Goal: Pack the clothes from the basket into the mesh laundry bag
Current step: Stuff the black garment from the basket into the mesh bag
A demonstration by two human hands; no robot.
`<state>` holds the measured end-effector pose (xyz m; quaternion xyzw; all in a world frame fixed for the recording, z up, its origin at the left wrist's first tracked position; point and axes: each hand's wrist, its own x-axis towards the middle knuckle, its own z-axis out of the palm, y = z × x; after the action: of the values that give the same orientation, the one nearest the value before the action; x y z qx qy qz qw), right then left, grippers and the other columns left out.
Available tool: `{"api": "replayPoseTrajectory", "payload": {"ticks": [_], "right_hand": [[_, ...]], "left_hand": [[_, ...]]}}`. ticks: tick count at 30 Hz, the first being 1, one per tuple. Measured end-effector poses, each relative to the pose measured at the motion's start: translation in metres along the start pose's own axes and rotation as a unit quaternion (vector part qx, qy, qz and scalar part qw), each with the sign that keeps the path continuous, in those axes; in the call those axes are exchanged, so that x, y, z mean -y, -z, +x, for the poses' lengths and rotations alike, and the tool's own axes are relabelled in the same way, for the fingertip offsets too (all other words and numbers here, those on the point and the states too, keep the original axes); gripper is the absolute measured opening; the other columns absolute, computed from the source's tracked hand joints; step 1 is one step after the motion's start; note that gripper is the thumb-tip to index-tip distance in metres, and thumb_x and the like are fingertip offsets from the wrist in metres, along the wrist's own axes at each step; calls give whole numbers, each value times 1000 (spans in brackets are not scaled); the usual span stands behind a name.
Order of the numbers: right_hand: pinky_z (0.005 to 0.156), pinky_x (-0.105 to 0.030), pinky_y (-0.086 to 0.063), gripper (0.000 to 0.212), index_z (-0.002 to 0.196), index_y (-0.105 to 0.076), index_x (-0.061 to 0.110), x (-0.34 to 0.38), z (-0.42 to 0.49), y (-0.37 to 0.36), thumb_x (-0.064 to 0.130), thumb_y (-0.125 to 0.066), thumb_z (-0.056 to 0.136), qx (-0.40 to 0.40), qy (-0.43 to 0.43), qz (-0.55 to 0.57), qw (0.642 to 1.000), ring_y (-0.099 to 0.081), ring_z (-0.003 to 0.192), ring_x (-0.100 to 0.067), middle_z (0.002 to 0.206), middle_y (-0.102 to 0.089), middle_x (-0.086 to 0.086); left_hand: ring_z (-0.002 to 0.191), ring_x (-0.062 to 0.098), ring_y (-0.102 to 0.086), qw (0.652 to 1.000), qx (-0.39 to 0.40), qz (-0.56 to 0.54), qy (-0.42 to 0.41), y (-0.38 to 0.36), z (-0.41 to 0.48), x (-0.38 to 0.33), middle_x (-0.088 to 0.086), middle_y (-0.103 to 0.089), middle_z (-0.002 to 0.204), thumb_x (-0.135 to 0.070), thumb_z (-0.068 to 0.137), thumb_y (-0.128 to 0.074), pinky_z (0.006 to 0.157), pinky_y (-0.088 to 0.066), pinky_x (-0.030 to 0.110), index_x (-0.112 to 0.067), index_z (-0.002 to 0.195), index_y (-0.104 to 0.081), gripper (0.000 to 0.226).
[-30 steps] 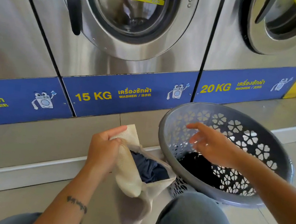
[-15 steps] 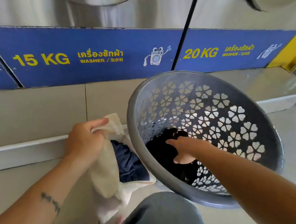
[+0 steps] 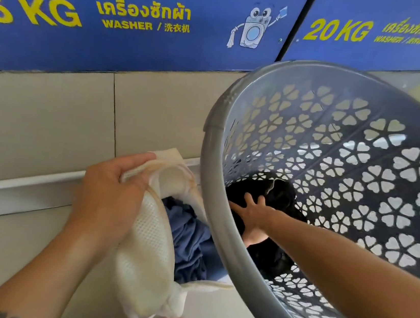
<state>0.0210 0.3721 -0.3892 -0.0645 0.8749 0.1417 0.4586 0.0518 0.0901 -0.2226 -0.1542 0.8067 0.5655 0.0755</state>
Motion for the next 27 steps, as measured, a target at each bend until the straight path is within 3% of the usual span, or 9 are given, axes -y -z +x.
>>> {"api": "replayPoseTrajectory", "payload": {"ticks": [3, 7, 11, 13, 18, 20, 22, 25, 27], "right_hand": [[93, -51, -52, 101, 156, -17, 34, 11, 7, -11, 54, -72, 74, -68, 3, -32, 997, -30, 128, -49, 146, -24, -15], [90, -42, -53, 59, 138, -52, 20, 13, -7, 7, 39, -65, 83, -101, 31, -60, 993, -48, 118, -38, 130, -52, -7], [92, -42, -52, 57, 135, -55, 24, 4, -39, 34, 33, -60, 80, -134, 41, -33, 990, -50, 123, -34, 130, -61, -6], [96, -47, -48, 61, 138, -53, 27, -3, -62, 45, 32, -59, 78, -155, 43, -5, 987, -47, 125, -32, 126, -62, -7], [114, -65, -21, 58, 137, -56, 32, -18, -130, 65, 32, -64, 80, -218, 18, 134, 967, -46, 132, -29, 127, -63, -3], [113, -56, -33, 48, 130, -61, 30, -23, -158, 70, 34, -72, 83, -225, 31, 198, 954, -55, 125, -29, 124, -67, -1], [99, -45, -49, 33, 114, -68, 26, -26, -185, 73, 23, -75, 82, -244, 55, 265, 931, -63, 112, -28, 109, -70, -1], [107, -53, -39, 33, 104, -66, 33, -22, -219, 74, 15, -63, 78, -324, 25, 267, 907, -61, 109, -28, 103, -68, 2], [101, -49, -41, 32, 98, -67, 31, -18, -236, 75, 9, -58, 76, -371, 14, 288, 883, -61, 103, -28, 99, -69, 1]], "left_hand": [[94, -12, -54, 1000, 11, -17, 9, 4, 3, 6, -30, -62, 102, -20, 93, -62, 75, -36, 10, -40, 109, -72, 27], [102, -7, -55, 999, 6, -28, 16, 9, -1, 7, -29, -63, 106, -19, 92, -63, 84, -41, 19, -40, 110, -72, 29], [102, -5, -56, 1000, 11, -14, 4, 16, -13, 0, -28, -61, 107, -17, 93, -62, 83, -38, 16, -37, 112, -71, 29], [111, 2, -53, 1000, 17, 6, -11, 21, -21, -4, -22, -61, 113, -16, 94, -61, 91, -36, 20, -37, 114, -71, 30], [121, 7, -51, 996, 21, 74, -50, 37, -45, -15, -16, -61, 123, -13, 94, -57, 100, -35, 25, -37, 114, -70, 34], [120, 10, -54, 993, 22, 99, -65, 46, -55, -18, -13, -63, 123, -10, 93, -57, 100, -39, 27, -37, 114, -70, 36], [118, 13, -56, 988, 32, 126, -77, 54, -66, -19, -10, -65, 124, -9, 93, -57, 100, -42, 30, -37, 114, -70, 37], [119, 16, -57, 983, 47, 160, -78, 66, -79, -18, -6, -64, 127, -10, 93, -58, 102, -43, 34, -38, 115, -69, 37], [120, 20, -56, 980, 45, 180, -72, 75, -85, -19, -2, -63, 130, -11, 92, -59, 100, -44, 35, -38, 115, -69, 36]]}}
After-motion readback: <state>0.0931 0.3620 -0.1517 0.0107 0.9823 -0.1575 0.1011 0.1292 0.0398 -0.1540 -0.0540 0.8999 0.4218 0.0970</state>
